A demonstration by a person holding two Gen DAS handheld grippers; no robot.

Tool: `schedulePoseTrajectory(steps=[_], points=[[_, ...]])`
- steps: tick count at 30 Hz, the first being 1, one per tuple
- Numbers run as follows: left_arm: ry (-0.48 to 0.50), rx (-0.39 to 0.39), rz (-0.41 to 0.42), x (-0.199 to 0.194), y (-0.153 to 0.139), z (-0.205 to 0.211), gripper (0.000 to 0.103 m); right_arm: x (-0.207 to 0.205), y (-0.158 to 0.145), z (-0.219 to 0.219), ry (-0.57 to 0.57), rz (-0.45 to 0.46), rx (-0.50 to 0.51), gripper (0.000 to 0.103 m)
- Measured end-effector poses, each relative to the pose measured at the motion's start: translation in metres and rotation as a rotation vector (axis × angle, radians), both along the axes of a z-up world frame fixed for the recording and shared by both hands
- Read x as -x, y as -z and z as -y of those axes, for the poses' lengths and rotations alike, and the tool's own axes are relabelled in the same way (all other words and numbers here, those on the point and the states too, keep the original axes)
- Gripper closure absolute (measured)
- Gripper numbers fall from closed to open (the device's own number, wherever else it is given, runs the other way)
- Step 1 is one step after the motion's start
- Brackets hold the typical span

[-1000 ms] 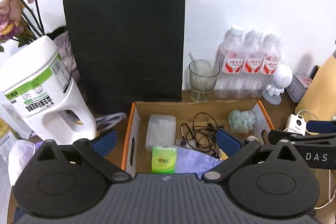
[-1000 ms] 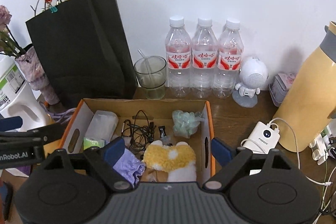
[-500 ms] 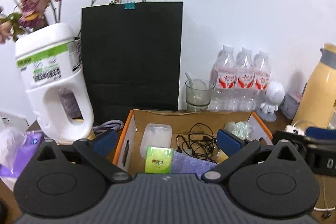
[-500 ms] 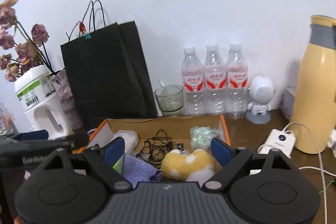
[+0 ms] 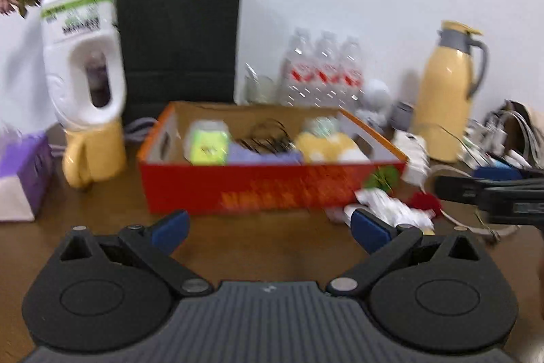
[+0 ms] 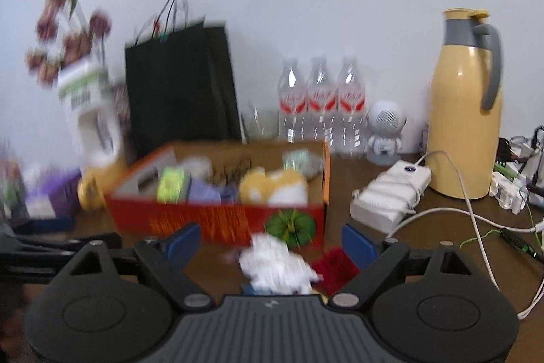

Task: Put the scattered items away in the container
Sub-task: 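Withdraw both tools from the box toward the crumpled tissue and blue bag, then grasp the crumpled white tissue with the right tool while the left grasps the blue plastic bag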

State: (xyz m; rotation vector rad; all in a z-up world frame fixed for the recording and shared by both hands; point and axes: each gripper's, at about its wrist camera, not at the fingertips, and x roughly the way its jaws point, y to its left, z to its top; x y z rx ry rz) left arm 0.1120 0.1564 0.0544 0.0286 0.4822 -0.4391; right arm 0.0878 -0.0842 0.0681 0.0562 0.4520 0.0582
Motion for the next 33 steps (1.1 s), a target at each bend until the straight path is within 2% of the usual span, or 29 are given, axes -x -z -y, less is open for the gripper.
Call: schedulePoseTrajectory(steps=[2,4,8,11,13,14,17,20,24,28,31,33], points=[[0.026,-0.008,-0.006,0.004,0.005,0.004,0.000,-0.008,0.008,-0.006,-0.020,-0.020,0.050,0.024],[0.057,-0.026,-0.001,0.007,0.008,0.011,0.000,-0.022,0.017,-0.010,-0.054,-0.045,0.070,0.025],[0.144,-0.055,0.028,0.016,0.014,0.022,0.000,-0.055,0.033,-0.012,-0.094,-0.110,0.126,0.048],[0.210,-0.065,0.046,0.023,0.017,0.034,0.000,-0.071,0.043,-0.008,-0.109,-0.176,0.147,0.050],[0.235,-0.077,0.034,0.025,0.021,0.046,0.000,-0.077,0.050,-0.002,-0.118,-0.217,0.135,0.069],[0.242,-0.081,0.021,0.024,0.023,0.051,0.000,-0.076,0.050,0.002,-0.117,-0.216,0.116,0.078],[0.261,-0.097,-0.020,0.020,0.030,0.073,0.000,-0.058,0.035,0.022,-0.078,-0.130,0.032,0.085],[0.271,-0.131,-0.031,0.015,0.036,0.098,0.000,-0.028,0.014,0.045,-0.045,-0.015,-0.037,0.084],[0.250,-0.131,-0.044,0.006,0.041,0.124,0.000,0.000,0.013,0.071,-0.043,0.031,-0.164,0.083],[0.255,-0.175,-0.046,-0.001,0.046,0.141,0.001,0.016,0.021,0.082,-0.040,0.076,-0.221,0.083],[0.279,-0.177,-0.059,-0.005,0.047,0.145,0.021,0.018,0.018,0.088,-0.055,0.093,-0.255,0.083],[0.274,-0.168,-0.127,-0.011,0.050,0.147,0.032,0.019,0.015,0.090,-0.055,0.103,-0.260,0.083]])
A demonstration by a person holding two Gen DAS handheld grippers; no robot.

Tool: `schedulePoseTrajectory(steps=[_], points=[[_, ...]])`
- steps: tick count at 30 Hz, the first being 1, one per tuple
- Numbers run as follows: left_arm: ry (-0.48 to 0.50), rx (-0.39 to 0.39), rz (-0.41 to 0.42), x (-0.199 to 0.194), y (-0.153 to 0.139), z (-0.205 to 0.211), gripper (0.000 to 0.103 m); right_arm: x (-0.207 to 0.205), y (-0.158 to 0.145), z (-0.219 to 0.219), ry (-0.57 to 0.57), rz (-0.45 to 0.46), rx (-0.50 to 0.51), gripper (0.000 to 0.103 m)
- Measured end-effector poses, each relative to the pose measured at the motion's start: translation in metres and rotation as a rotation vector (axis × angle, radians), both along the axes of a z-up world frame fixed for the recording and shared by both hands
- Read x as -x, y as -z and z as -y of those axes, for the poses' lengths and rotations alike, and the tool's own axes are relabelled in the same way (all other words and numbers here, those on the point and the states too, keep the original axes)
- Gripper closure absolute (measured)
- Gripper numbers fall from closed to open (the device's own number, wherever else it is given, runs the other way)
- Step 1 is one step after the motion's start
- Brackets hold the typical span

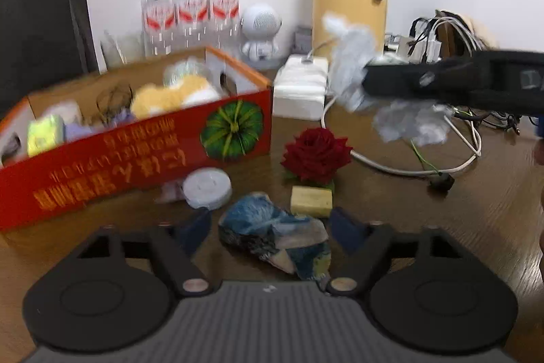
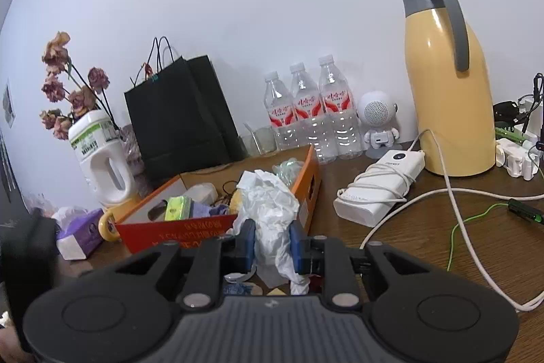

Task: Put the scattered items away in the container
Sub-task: 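Grasp the crumpled white tissue with the right tool while the left grasps the blue plastic bag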

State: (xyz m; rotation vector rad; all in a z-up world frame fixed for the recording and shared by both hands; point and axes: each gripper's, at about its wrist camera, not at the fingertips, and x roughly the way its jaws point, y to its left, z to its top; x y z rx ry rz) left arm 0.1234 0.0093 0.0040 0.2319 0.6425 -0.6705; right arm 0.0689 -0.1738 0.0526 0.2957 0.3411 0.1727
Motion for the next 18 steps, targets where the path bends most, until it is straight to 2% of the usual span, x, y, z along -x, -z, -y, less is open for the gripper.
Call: schedulePoseTrajectory(steps=[1,2,4,5,7,11,15,18], points=[[-0.011,-0.001,-0.032,-0.004,0.002,0.001,0.042,0.002,-0.002,0.000,0.006,0.008,0.004,0.083],[-0.023,0.010,-0.041,-0.005,0.004,0.001,0.047,0.004,-0.003,0.001,0.010,0.011,0.012,0.082],[-0.028,0.014,-0.030,-0.004,0.004,0.000,0.059,0.006,-0.003,0.002,0.023,0.018,0.028,0.082],[-0.024,0.012,-0.026,-0.003,0.004,0.000,0.075,0.007,-0.003,0.003,0.027,0.017,0.028,0.082],[-0.019,0.015,-0.024,0.000,0.003,-0.003,0.087,0.007,-0.002,0.005,0.029,0.008,0.020,0.082],[-0.118,0.028,-0.002,0.004,-0.002,-0.025,0.091,0.004,0.001,-0.002,0.017,-0.010,0.058,0.082],[-0.238,0.101,0.040,0.019,-0.018,-0.076,0.091,0.002,0.005,-0.019,-0.019,-0.031,0.131,0.082],[-0.331,0.131,0.106,0.037,-0.033,-0.110,0.091,0.005,0.005,-0.034,-0.082,-0.020,0.118,0.082]])
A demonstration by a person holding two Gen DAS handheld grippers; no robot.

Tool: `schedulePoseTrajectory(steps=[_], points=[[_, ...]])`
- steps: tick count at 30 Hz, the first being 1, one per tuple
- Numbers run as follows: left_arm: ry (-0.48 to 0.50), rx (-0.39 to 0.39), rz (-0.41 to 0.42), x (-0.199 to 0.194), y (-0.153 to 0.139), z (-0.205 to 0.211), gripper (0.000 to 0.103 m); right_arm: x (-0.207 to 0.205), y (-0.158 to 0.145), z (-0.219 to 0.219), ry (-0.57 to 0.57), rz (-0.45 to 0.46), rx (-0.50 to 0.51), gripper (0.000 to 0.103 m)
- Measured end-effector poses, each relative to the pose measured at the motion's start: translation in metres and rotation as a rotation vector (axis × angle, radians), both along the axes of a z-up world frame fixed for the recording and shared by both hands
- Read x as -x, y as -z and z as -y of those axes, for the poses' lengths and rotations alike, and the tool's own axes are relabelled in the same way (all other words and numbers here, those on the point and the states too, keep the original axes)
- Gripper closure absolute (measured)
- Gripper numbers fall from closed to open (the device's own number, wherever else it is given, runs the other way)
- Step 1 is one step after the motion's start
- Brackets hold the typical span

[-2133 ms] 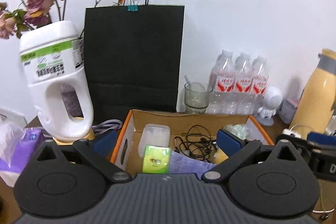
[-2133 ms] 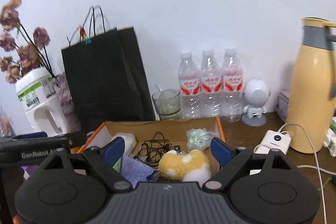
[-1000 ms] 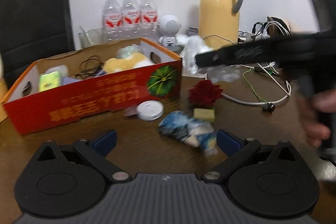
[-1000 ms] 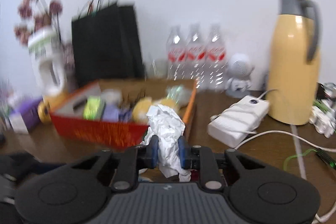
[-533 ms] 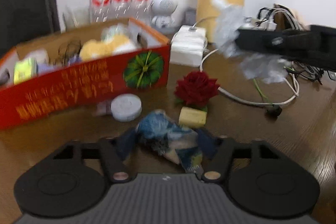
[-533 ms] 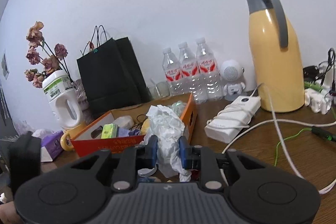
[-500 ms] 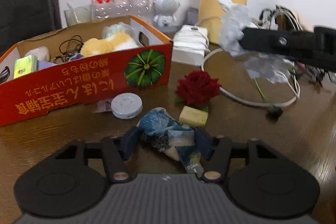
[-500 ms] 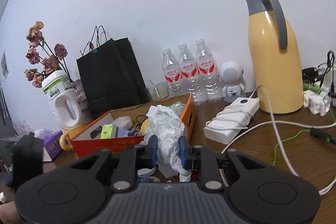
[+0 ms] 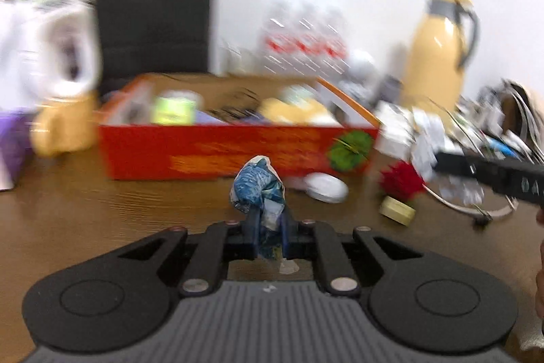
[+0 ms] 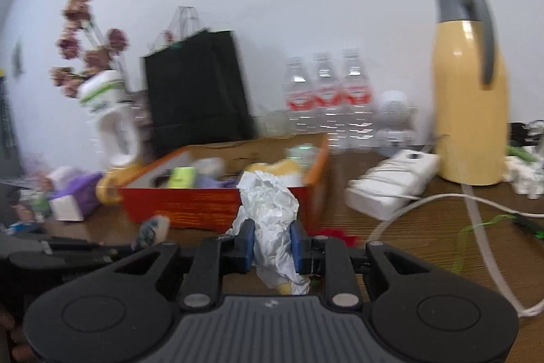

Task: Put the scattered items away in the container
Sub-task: 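Grasp the crumpled white tissue with the right tool while the left grasps the blue plastic bag, then carry tissue and blue bag over the box and open both tools to drop them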

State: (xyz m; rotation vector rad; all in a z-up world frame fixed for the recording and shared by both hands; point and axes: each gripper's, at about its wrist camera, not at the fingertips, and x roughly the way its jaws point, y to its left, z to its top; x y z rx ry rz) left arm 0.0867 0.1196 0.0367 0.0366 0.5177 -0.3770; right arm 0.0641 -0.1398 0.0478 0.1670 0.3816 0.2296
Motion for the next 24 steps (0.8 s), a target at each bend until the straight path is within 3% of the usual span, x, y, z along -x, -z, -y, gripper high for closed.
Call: schedulePoseTrajectory(steps=[5,9,13,18,24], points=[[-0.098,0.025,0.124,0.033,-0.019,-0.041,0.091,0.023,-0.011,-0.042,-0.031,0.036,0.002,0.082],[-0.091,0.057,0.197,0.058,-0.023,-0.054,0.091,0.046,-0.018,-0.077,-0.004,0.083,0.025,0.082],[-0.051,0.067,0.211,0.074,-0.019,-0.061,0.090,0.065,-0.021,-0.107,0.055,0.105,0.098,0.082],[-0.031,0.027,0.232,0.097,-0.010,-0.068,0.090,0.090,-0.020,-0.118,0.101,0.113,0.079,0.080],[-0.033,0.082,0.225,0.108,-0.012,-0.079,0.090,0.112,-0.013,-0.118,0.104,0.076,0.059,0.080]])
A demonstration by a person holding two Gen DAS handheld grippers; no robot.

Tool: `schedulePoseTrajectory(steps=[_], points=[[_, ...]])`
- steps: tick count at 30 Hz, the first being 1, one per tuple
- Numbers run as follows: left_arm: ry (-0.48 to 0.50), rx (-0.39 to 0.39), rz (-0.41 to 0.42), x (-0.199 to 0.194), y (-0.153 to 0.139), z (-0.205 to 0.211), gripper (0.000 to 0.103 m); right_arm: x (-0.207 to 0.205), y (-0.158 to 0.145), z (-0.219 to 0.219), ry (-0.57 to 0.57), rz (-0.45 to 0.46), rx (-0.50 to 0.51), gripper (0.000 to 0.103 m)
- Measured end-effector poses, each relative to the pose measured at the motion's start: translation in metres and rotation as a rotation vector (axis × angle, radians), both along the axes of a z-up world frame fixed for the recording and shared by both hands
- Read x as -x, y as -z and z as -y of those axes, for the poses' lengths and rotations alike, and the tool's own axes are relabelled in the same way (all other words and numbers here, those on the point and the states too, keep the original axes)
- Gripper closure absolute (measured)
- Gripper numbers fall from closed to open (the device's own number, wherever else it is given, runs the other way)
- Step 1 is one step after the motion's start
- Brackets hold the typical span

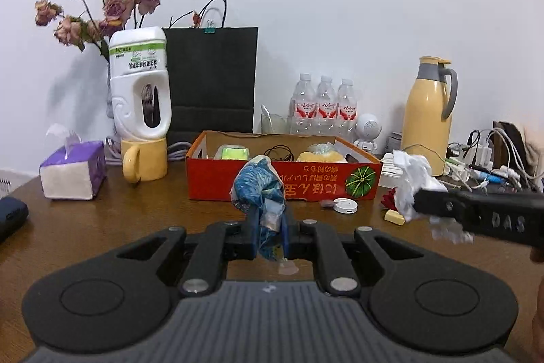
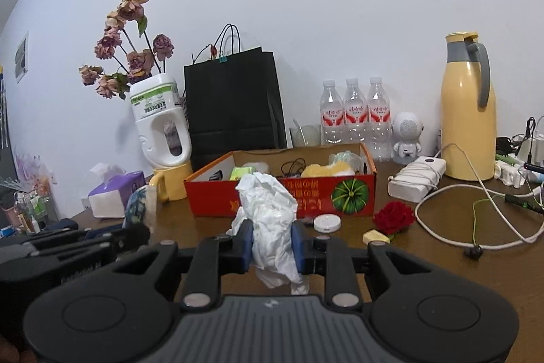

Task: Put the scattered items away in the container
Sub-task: 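Carry tissue and blue bag over the box and open both tools to drop them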

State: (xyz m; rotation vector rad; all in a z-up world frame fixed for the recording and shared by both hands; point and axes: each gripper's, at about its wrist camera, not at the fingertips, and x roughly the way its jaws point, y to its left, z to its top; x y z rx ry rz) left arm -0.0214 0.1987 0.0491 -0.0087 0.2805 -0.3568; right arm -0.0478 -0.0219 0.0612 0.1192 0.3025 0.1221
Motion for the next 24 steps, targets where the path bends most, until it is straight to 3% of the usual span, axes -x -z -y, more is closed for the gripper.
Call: schedulePoseTrajectory(steps=[4,7,16,20,24], points=[[0.008,0.005,0.028,-0.003,-0.006,-0.001,0.090,0.000,0.001,0.002,-0.004,0.006,0.008,0.079],[0.027,-0.008,0.002,-0.021,-0.010,0.002,0.090,-0.016,0.002,0.009,-0.006,-0.009,-0.036,0.079],[-0.001,-0.068,-0.010,-0.121,-0.041,0.015,0.089,-0.100,-0.034,0.024,-0.043,0.011,-0.049,0.079],[0.032,-0.086,-0.106,-0.183,-0.055,0.032,0.089,-0.169,-0.059,0.035,-0.075,-0.053,-0.043,0.079],[0.051,-0.075,-0.224,-0.236,-0.063,0.041,0.089,-0.232,-0.072,0.046,-0.059,-0.179,-0.024,0.079]])
